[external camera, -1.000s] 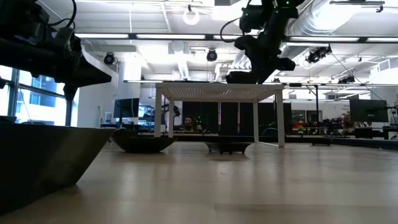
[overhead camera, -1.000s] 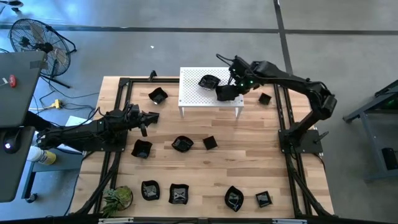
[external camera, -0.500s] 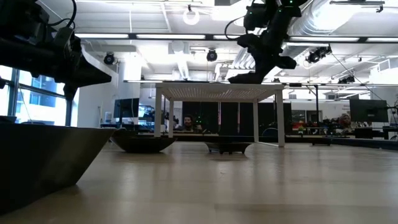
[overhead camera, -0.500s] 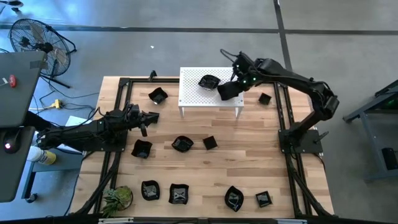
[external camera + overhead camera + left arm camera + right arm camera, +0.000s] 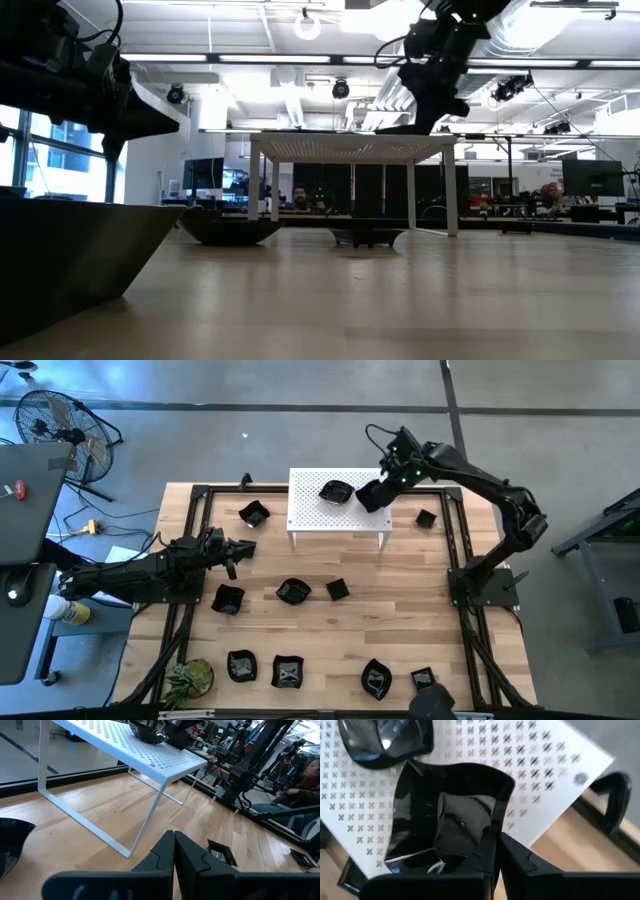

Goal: Pick & Place Mini shaped plates
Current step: Put the black distorted square plate on the shelf

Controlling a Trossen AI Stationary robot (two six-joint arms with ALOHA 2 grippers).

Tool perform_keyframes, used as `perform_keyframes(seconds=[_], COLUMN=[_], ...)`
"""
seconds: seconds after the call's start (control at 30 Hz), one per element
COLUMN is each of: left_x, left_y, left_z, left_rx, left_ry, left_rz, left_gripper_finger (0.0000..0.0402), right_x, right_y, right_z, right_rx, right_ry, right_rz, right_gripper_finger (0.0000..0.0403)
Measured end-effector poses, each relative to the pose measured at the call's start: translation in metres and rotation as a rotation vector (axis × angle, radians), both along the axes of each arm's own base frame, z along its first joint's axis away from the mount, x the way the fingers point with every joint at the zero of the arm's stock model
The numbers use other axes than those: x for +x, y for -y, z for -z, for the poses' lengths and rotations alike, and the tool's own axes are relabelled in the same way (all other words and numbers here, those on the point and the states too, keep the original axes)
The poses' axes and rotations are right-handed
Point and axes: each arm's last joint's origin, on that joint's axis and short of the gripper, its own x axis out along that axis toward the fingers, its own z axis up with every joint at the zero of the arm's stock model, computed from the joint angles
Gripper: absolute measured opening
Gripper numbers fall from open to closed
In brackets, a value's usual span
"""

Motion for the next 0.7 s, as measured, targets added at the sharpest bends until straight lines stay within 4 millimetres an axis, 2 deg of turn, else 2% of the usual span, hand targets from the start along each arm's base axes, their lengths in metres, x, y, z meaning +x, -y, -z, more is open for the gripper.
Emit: perform_keyframes(seconds=[0.27,0.43,0.7], left_x=[0.0000,0.0000,0.0000], left_y=[0.0000,0.0000,0.0000], left_z=[0.0000,0.0000,0.0001], left_rx=[0.000,0.000,0.000], left_ry=[0.000,0.000,0.000], left_rz=[0.000,0.000,0.001], left_gripper_finger=[0.0001,0.0001,0.0001], right_x=[-0.0043,-0.0042,-0.0023], right_y=[0.0068,0.0070,0.0119], right_z=[-0.0015,-0.0016,-0.0040], right_rx=[-0.047,-0.063,-0.147], right_ry=[0.031,0.023,0.011], right_rz=[-0.140,-0.161,-0.136], right_gripper_finger=[0.0009,0.0008,0.0057])
